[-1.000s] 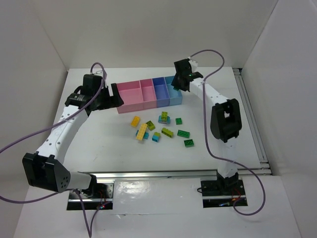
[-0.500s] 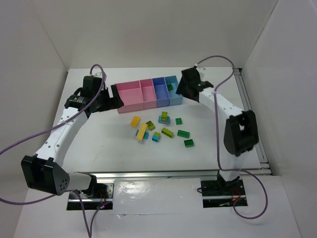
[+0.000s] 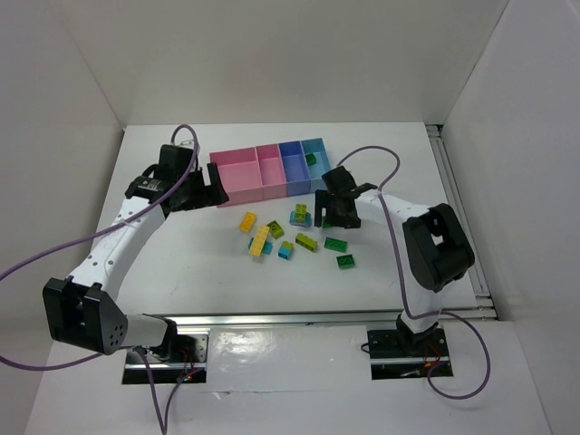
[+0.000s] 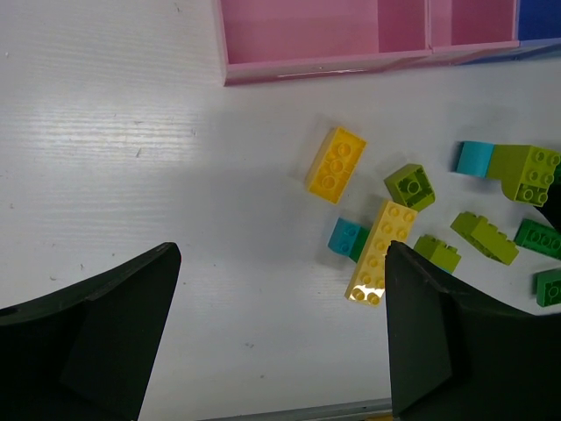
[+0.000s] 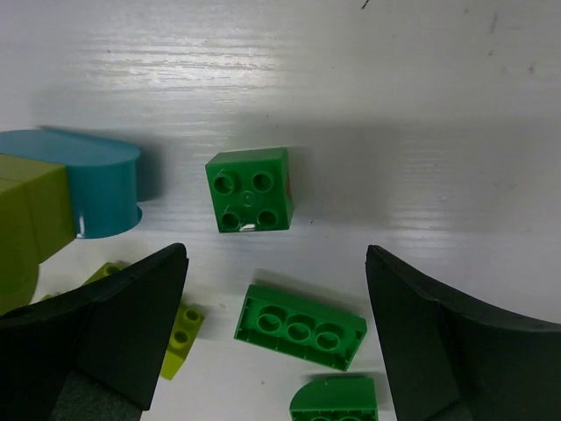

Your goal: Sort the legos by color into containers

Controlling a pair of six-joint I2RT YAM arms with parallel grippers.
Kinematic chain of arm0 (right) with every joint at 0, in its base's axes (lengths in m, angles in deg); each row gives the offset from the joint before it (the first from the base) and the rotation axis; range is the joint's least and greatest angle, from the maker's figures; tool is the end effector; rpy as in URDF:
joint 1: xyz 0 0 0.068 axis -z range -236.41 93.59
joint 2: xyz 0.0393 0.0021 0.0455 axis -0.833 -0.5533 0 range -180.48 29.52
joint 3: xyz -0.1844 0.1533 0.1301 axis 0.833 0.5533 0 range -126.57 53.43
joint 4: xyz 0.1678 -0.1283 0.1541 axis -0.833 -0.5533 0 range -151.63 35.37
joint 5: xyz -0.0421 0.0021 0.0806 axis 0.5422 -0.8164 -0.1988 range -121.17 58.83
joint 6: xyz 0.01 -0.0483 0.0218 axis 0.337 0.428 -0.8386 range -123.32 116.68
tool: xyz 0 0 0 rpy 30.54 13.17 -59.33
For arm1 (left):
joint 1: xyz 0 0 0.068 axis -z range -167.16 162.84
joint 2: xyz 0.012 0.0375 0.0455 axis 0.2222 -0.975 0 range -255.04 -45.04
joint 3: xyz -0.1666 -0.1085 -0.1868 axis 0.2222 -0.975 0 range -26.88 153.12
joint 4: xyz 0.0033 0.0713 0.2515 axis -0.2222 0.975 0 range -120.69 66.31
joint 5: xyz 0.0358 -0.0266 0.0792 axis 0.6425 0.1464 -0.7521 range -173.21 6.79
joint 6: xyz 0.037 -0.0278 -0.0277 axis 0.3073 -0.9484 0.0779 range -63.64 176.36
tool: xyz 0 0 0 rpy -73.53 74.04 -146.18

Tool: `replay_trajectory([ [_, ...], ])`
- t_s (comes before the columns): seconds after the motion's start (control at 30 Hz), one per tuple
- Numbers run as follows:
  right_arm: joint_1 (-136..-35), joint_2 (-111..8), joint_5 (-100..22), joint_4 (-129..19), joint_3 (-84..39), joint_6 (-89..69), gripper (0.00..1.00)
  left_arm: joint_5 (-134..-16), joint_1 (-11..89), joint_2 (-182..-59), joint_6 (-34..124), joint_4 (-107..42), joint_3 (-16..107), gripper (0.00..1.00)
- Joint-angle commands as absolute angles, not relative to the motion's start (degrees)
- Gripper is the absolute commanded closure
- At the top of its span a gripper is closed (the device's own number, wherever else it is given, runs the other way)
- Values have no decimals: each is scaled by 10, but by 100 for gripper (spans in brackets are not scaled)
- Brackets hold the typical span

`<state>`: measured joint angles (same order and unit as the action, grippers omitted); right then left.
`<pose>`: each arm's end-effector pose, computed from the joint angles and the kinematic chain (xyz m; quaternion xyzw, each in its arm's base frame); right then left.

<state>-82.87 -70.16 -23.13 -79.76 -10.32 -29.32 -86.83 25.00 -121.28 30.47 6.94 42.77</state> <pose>0.3163 0.1519 0.1829 0.0135 0.9660 0.0493 0.2535 0.2800 -0.0580 0.3249 -0.1223 0.9127 -0.0992 0.3770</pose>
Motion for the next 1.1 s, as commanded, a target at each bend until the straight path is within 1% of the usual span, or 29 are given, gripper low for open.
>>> replay_trajectory([
  [0.0,-836,-719,-248,-755,-124,-264,12,-875,253,-1213,296,58,441,5],
  [0.07,-837,-733,-248,-749,-137,-258,18,-882,253,-1213,296,58,436,5],
  [0.17,-844,-759,-222,-749,-153,-258,23,-887,253,-1213,291,58,436,5],
  [0.27,-849,-767,-201,-749,-158,-258,32,-887,258,-1208,297,53,430,5],
  [0.3,-849,-767,-196,-749,-158,-258,36,-887,258,-1208,297,53,430,5],
  [0.33,-849,-767,-196,-749,-158,-258,47,-887,258,-1208,297,53,430,5],
  [0.43,-849,-754,-190,-760,-172,-258,62,-887,258,-1213,303,53,430,5],
  [0.5,-849,-741,-181,-770,-179,-269,69,-893,258,-1213,303,58,430,5],
  [0.53,-849,-724,-172,-770,-186,-269,71,-893,258,-1213,303,58,430,5],
  [0.7,-849,-711,-145,-784,-236,-275,71,-903,258,-1213,303,58,430,5],
  [0.73,-849,-717,-145,-784,-263,-275,70,-910,258,-1213,303,64,430,5],
  [0.8,-840,-751,-145,-789,-298,-269,68,-916,258,-1213,303,73,441,5],
  [0.9,-826,-818,-152,-807,-410,-263,68,-930,258,-1213,303,83,441,5],
  [0.93,-820,-837,-152,-807,-438,-257,66,-930,258,-1207,308,89,441,5],
  [0.97,-820,-878,-146,-814,-465,-257,61,-930,258,-1207,308,89,441,5],
  [1.0,-815,-900,-139,-821,-527,-257,56,-930,258,-1200,308,89,441,3],
  [1.03,-804,-922,-139,-841,-561,-257,46,-930,258,-1200,308,89,441,3],
  [1.07,-804,-963,-148,-854,-593,-257,24,-930,258,-1195,308,89,441,3],
])
